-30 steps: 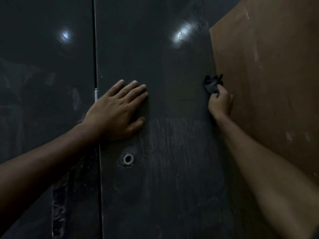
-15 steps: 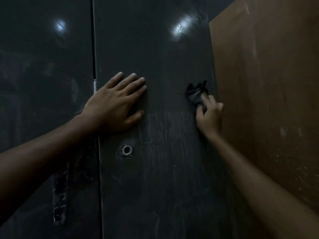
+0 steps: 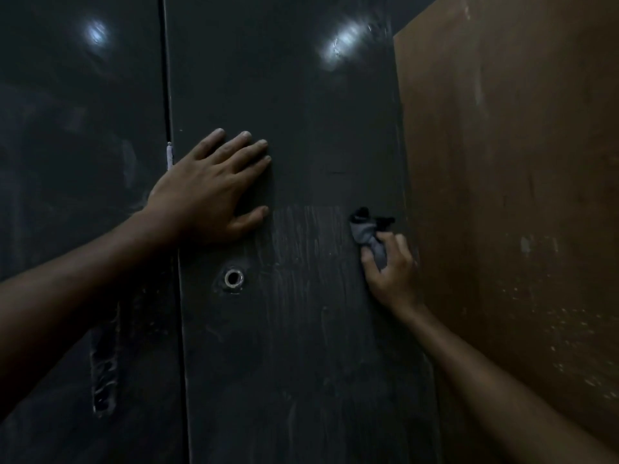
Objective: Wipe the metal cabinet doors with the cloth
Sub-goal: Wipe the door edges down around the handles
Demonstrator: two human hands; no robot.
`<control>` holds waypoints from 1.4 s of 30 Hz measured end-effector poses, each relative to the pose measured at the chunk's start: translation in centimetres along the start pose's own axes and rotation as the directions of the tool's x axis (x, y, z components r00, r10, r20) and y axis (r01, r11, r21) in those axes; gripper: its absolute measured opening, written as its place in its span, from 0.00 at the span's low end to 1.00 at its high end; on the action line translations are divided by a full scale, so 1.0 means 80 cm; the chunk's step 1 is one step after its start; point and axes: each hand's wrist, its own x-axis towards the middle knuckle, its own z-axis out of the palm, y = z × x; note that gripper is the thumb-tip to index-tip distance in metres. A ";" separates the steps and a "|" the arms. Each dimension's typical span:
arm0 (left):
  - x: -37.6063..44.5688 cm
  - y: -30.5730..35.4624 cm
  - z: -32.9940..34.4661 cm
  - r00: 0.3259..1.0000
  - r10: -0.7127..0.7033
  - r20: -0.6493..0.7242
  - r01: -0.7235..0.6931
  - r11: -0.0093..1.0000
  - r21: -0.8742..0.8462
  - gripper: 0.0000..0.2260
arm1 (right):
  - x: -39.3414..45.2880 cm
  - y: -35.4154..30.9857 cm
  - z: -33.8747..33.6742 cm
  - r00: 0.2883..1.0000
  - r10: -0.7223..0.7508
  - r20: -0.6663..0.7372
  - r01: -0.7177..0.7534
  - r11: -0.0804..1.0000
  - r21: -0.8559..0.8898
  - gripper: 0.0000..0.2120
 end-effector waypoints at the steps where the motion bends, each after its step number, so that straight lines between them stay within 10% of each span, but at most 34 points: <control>1: 0.000 0.000 0.000 1.000 0.003 -0.003 -0.003 1.000 -0.003 0.40 | -0.008 0.013 -0.004 0.999 0.036 -0.015 -0.036 0.999 -0.024 0.18; 6: 0.000 0.001 0.002 1.000 -0.002 -0.001 0.002 1.000 -0.011 0.39 | 0.091 0.023 -0.002 0.921 0.367 -0.131 -0.372 0.928 -0.019 0.18; 13: -0.003 -0.001 -0.003 1.000 0.011 0.005 -0.011 0.996 -0.089 0.36 | -0.003 -0.032 0.012 0.967 -0.254 -0.017 0.255 0.965 0.058 0.14; 19: -0.038 -0.012 -0.021 0.999 0.044 0.019 -0.039 0.977 -0.211 0.32 | 0.083 -0.066 0.012 0.954 0.261 -0.147 -0.255 0.965 0.061 0.16; 26: -0.105 -0.030 -0.028 1.000 0.020 -0.005 -0.020 0.977 -0.210 0.29 | -0.035 -0.112 0.016 0.945 -0.327 -0.027 0.328 0.941 0.083 0.11; 31: -0.137 -0.057 -0.040 1.000 0.016 0.027 -0.010 0.977 -0.213 0.30 | 0.048 -0.119 0.015 0.953 0.269 -0.140 -0.260 0.962 0.080 0.15; 38: -0.150 -0.061 -0.041 0.997 0.014 0.077 0.005 0.970 -0.243 0.32 | -0.028 -0.184 0.032 0.921 -0.385 -0.054 0.389 0.909 0.148 0.12; 42: -0.168 -0.081 -0.050 0.995 0.044 0.088 -0.025 0.977 -0.210 0.32 | 0.008 -0.164 0.023 0.988 0.061 -0.145 -0.042 0.990 0.131 0.17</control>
